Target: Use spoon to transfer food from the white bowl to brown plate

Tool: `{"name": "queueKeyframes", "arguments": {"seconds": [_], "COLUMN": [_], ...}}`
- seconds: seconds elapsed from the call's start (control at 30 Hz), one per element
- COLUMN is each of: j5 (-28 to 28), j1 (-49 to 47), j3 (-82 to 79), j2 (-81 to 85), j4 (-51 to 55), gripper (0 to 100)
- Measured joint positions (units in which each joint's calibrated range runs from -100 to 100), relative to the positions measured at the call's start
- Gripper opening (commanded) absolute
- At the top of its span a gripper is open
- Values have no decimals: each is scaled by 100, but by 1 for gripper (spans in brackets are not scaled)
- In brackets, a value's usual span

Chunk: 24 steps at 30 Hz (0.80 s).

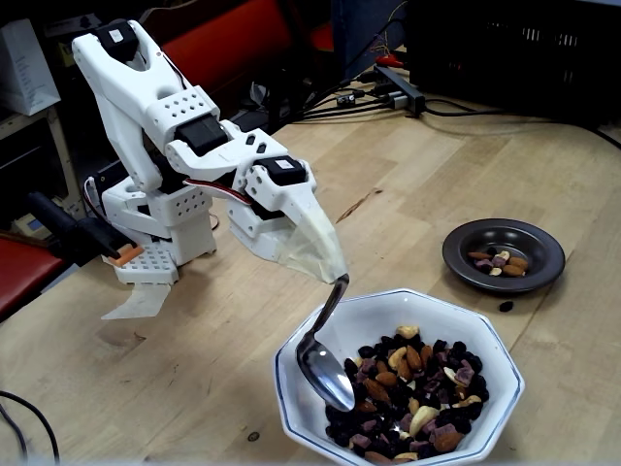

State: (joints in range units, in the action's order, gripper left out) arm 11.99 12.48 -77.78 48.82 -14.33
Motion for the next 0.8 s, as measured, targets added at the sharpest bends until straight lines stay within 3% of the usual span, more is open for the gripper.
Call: {"name": "queueKeyframes", "arguments": {"seconds": [0.33, 0.8], "j5": [-1109, -1231], "j1": [-285, -343], "j3": [0, -8], "j2": [0, 1949], "j4": [0, 0], "gripper": [4, 4]}}
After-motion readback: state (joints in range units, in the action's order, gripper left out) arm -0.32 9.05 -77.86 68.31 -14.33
